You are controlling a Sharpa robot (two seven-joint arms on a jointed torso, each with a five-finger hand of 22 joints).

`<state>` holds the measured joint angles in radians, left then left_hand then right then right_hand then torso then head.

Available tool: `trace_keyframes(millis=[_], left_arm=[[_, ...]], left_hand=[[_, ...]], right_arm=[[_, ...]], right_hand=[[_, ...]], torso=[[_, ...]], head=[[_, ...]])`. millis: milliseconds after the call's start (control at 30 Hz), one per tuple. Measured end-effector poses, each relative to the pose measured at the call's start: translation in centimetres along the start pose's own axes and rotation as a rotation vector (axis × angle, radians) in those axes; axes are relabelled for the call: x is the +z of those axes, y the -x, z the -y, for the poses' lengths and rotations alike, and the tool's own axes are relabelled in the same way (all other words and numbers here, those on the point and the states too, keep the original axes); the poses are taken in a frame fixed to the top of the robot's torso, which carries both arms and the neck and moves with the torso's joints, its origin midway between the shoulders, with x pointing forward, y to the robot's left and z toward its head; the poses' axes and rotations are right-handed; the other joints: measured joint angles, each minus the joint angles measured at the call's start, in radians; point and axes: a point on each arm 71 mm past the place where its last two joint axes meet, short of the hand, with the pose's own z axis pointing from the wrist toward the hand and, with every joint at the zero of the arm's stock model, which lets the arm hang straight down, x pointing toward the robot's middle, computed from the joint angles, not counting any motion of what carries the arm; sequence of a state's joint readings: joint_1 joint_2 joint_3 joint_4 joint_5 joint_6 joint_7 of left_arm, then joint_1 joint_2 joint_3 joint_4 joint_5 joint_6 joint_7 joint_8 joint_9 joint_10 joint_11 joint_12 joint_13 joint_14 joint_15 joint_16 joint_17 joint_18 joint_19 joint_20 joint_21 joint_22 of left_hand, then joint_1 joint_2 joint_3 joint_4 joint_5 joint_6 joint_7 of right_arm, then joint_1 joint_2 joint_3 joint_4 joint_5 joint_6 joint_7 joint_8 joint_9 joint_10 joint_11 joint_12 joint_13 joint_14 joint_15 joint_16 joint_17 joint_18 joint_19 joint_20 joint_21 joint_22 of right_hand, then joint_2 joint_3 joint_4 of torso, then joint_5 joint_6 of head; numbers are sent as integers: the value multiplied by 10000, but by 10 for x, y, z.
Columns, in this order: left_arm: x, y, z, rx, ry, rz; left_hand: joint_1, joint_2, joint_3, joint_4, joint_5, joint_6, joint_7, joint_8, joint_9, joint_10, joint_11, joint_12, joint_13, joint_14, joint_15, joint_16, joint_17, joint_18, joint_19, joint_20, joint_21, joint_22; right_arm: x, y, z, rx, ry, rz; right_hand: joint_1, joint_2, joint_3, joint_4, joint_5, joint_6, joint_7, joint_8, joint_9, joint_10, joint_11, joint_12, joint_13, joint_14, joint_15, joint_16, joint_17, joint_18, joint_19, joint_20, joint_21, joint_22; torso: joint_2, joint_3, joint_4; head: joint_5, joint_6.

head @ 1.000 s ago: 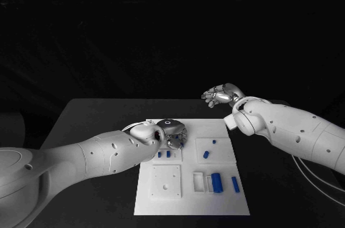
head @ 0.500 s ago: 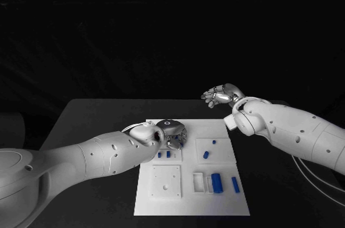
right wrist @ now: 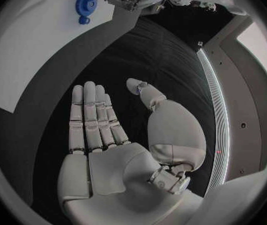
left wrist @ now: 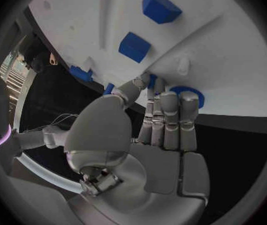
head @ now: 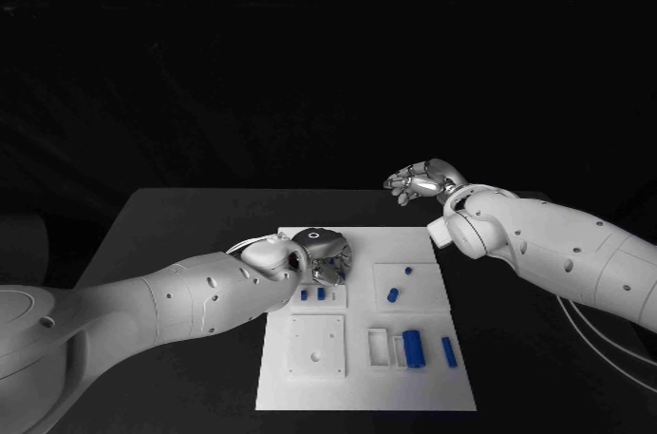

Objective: Assemble the parts on the task board

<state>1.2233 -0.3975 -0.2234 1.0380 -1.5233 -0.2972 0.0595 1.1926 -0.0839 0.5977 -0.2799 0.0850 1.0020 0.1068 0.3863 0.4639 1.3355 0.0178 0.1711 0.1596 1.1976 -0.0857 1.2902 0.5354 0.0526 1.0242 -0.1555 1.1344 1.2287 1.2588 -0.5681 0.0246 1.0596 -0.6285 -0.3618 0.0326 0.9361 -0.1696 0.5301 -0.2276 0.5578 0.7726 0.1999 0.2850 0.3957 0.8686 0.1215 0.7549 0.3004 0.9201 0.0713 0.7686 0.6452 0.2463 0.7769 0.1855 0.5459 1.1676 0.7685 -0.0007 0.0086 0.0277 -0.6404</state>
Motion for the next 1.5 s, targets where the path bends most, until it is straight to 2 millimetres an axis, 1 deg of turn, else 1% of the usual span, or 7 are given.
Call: trace_keyframes(millis=[233,467,733,767,900,1100,1500], left_arm=[[-5,0,-3,-54,40,-3],[-11,3,-3,-219,32,57],[-14,19,0,-498,-71,308],[-15,21,0,-510,-66,334],[-19,29,-2,-559,-55,381],[-30,35,-11,-601,101,302],[-42,34,-28,-628,539,139]], left_hand=[[39,38,1,-1,3,35,-35,-1,22,35,33,-21,1,2,2,0,-15,-60,2,1,0,-10],[63,59,0,-1,0,56,-57,-4,22,105,34,-59,1,37,1,0,-30,-69,18,18,0,-10],[75,47,35,-38,-1,92,-52,-32,31,170,38,-89,11,75,4,0,-55,-70,20,21,-40,-21],[75,48,49,-52,33,91,-51,-64,16,302,51,-11,420,87,16,0,-55,-69,20,21,-40,-21],[91,62,79,-81,73,72,-33,-42,12,220,57,-49,378,102,0,0,-55,-55,19,20,-40,-30],[91,62,79,-82,75,70,-32,-37,22,220,56,-49,378,102,0,0,-65,-55,-20,-17,-40,-30],[91,60,79,-80,70,89,-55,-38,38,220,55,-49,383,102,1,0,-74,-58,17,-54,-40,-29]], right_arm=[[0,1,0,-3,-6,9],[0,1,0,-2,-5,6],[-1,4,2,-17,-32,53],[-1,4,2,-17,-32,54],[-1,4,2,-19,-35,59],[-2,6,3,-27,-51,85],[-2,8,4,-35,-64,109]], right_hand=[[0,0,0,0,0,9,-9,14,0,0,0,0,-9,0,0,40,-3,0,0,0,0,0],[0,0,0,0,0,11,-10,14,1,0,0,0,-9,0,0,41,-3,1,0,0,0,-1],[0,0,0,0,0,11,-11,14,1,0,0,0,-11,0,0,41,-3,0,0,0,0,7],[0,0,0,0,0,11,-12,14,1,0,0,0,-18,0,0,41,-3,0,0,0,0,7],[0,0,0,0,0,12,-12,14,1,0,0,0,-17,0,0,41,-3,0,0,0,0,7],[0,0,0,0,0,13,-13,14,-8,0,0,0,-17,0,0,41,-3,0,0,0,0,6],[0,0,0,0,0,14,-14,14,-7,0,0,0,-26,0,0,40,-2,0,0,0,0,14]], torso=[[2,6,-12],[2,5,8],[6,-6,9],[6,-7,9],[6,-7,11],[0,-7,19],[5,-8,6]], head=[[7,28],[10,56],[37,79],[40,80],[47,84],[54,102],[124,115]])
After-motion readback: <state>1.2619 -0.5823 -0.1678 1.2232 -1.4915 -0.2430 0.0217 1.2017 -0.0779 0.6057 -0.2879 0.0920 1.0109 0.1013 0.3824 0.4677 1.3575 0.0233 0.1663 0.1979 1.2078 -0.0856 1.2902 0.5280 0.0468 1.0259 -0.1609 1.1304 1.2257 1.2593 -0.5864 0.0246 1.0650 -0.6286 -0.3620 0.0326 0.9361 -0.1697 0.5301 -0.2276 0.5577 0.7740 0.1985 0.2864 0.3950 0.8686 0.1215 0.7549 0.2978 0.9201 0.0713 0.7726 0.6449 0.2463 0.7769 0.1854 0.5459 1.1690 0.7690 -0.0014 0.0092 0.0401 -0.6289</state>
